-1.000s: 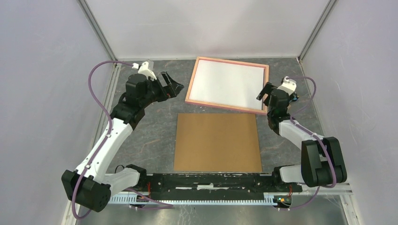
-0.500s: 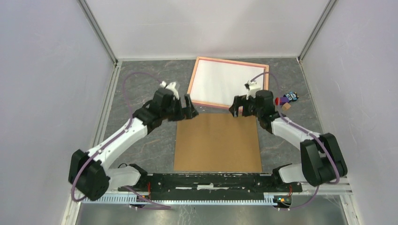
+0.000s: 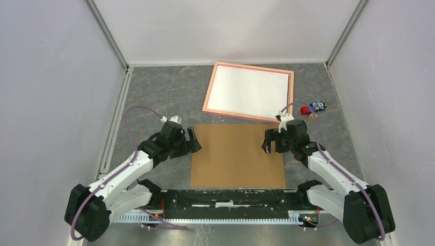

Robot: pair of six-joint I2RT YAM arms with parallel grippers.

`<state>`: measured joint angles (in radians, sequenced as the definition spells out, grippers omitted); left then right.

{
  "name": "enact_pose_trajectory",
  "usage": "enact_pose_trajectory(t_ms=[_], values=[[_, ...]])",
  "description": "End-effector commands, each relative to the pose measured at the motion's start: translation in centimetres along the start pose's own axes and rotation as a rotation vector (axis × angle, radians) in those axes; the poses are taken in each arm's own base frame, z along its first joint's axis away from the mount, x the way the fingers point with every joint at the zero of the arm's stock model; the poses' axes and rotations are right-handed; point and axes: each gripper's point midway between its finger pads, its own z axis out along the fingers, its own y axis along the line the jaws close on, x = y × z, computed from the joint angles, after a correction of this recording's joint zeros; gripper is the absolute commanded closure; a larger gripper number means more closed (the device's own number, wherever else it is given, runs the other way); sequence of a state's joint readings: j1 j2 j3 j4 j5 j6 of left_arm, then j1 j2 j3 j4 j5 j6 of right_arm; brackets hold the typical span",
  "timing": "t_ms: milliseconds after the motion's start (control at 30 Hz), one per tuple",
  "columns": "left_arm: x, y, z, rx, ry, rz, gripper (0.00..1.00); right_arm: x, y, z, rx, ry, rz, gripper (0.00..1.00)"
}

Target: Put the photo into the frame

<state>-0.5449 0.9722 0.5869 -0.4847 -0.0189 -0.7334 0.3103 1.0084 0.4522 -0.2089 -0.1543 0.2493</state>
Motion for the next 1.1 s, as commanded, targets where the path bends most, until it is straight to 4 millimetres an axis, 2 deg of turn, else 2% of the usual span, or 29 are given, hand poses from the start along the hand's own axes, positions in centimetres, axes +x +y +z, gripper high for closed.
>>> enact_pose_trajectory(t_ms=[0,100,433,633,733,900,1067], values=[[0.0,1.2,0.9,-0.035,-0.055,-0.095,0.00,3.5,-1.2,-0.1,0.047,0.091,0.056,0.02],[1.1,0.9,1.7,-0.005,-0.015,-0.110,0.00,4.5,-1.8,0.0,0.071,0.109,0.095,0.02],[2.9,0.6,3.1,0.050,0.040,-0.124,0.00,5.3,-3.2,-0.1,0.129,0.141,0.106,0.02],[3.9,-0.3,3.6,0.099,0.095,-0.150,0.00,5.7,-3.2,-0.2,0.136,0.141,0.116,0.02],[4.0,-1.1,3.4,0.139,0.106,-0.169,0.00,6.1,-2.3,0.1,0.076,0.146,0.131,0.02],[2.6,-4.8,1.5,0.294,0.105,-0.205,0.00,7.5,1.1,0.8,-0.120,0.161,0.202,0.02],[-0.2,-8.5,-3.2,0.414,0.084,-0.191,0.00,7.6,2.9,0.8,-0.221,0.137,0.254,0.03]])
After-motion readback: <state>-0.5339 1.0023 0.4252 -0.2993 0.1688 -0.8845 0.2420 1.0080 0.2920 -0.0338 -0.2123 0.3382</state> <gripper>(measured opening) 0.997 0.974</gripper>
